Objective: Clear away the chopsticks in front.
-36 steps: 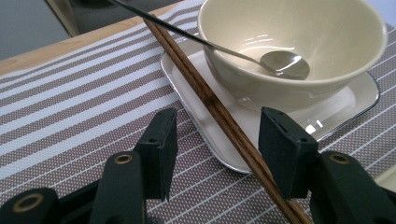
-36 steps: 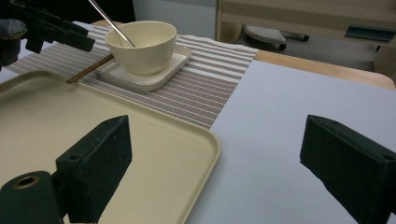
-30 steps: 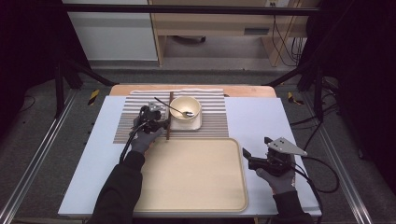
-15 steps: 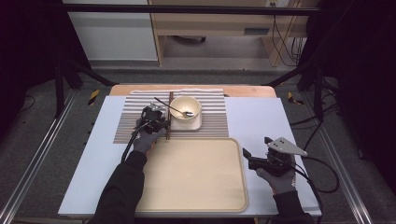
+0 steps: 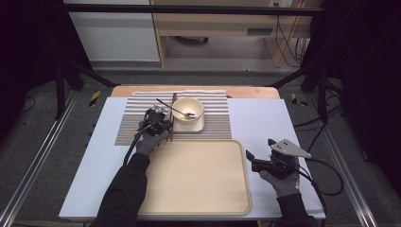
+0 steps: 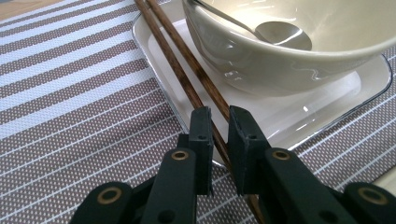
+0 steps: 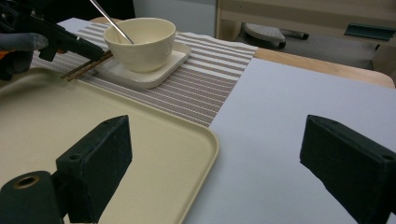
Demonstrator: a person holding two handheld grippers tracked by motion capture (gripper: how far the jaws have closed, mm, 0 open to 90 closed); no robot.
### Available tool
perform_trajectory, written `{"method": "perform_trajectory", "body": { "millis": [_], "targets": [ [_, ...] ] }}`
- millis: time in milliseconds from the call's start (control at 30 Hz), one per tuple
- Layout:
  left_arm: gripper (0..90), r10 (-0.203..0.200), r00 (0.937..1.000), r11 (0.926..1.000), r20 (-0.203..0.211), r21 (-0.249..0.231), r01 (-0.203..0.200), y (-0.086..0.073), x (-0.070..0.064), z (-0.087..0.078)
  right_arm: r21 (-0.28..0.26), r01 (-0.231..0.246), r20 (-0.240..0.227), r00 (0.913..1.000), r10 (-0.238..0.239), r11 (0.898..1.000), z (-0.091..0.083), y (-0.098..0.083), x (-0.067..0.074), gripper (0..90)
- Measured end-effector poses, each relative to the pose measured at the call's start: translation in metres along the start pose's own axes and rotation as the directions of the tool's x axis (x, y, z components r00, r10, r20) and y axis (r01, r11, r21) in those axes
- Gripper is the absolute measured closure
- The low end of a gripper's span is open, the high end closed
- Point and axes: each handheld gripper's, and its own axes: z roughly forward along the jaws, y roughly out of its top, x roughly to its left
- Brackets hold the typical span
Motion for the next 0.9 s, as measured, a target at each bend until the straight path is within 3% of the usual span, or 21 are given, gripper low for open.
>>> {"method": "perform_trajectory", "body": {
  "millis": [200,267,433,567,900],
  "targets": [
    [81.6,0.013,0.9999,0.9998,-0.009,0.014,-0.013,0.000,0.000,-0.003,0.001,0.000,0.000,1.0000,0.000,1.000,0.000,0.000,0.000,9.3],
    [74.2,0.016,0.9998,0.9998,-0.010,0.011,-0.016,0.000,0.000,-0.003,0.001,0.000,0.000,1.0000,0.000,1.000,0.000,0.000,0.000,9.3],
    [71.1,0.021,0.9993,0.9998,-0.032,-0.002,-0.021,0.007,0.004,-0.001,0.004,-0.001,-0.001,1.0000,0.001,1.000,0.001,0.000,0.001,9.3],
    [72.8,0.003,0.9996,0.9997,-0.030,-0.024,-0.004,0.011,0.006,0.005,0.002,-0.003,-0.003,1.0000,0.003,1.000,0.000,0.000,0.001,9.3],
    [80.1,-0.002,0.9992,1.0000,-0.040,-0.009,0.002,0.013,0.008,0.017,-0.003,-0.004,-0.005,1.0000,0.004,1.000,0.000,0.000,0.000,9.3]
  ]
}}
